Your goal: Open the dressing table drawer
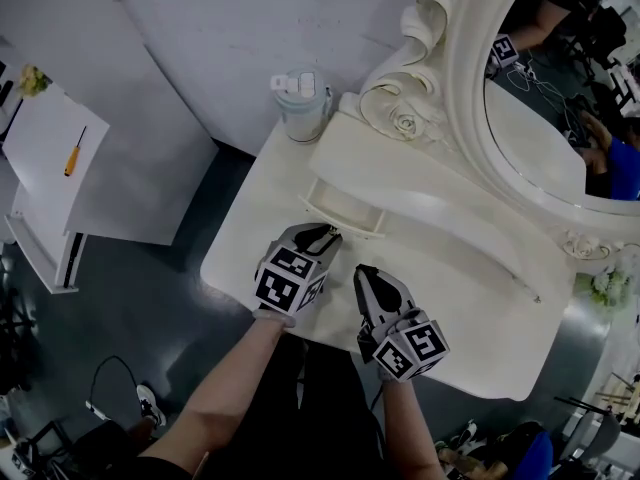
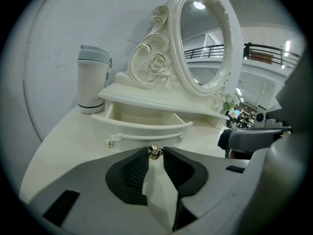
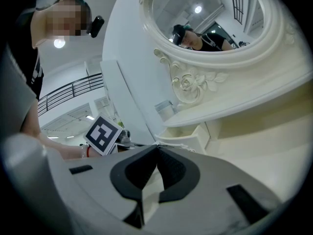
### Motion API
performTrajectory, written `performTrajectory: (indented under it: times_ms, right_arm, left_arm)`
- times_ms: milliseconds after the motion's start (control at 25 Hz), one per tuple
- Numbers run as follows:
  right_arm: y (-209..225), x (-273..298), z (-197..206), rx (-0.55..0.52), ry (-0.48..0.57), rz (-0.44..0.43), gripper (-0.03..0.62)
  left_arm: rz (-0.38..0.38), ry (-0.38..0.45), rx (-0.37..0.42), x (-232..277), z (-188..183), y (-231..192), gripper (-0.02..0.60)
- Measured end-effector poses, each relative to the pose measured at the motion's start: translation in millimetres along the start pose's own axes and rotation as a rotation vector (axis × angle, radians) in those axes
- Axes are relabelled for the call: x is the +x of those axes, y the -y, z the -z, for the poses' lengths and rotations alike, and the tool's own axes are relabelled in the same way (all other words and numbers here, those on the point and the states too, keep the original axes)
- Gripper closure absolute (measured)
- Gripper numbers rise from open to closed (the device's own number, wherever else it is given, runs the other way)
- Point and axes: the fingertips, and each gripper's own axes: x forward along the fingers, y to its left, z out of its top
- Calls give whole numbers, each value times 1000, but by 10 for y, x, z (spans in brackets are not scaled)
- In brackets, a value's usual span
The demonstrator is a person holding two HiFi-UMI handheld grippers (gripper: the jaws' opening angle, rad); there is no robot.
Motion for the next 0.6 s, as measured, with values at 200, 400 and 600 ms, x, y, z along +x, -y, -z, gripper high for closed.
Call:
performTrajectory:
  times_ms: [200,400,600]
  right_arm:
    - [-34,-37,10,-4,4,6,589]
    - [-61,-86,32,-8,5,11,589]
    - [-86,-132,65,-3,2,15,589]
  left_arm:
    - [1,0,0,-38,35,18,472]
    - [1,-1,-2,-69,73,44,472]
    - [1,-3,-3,-110,109,60,472]
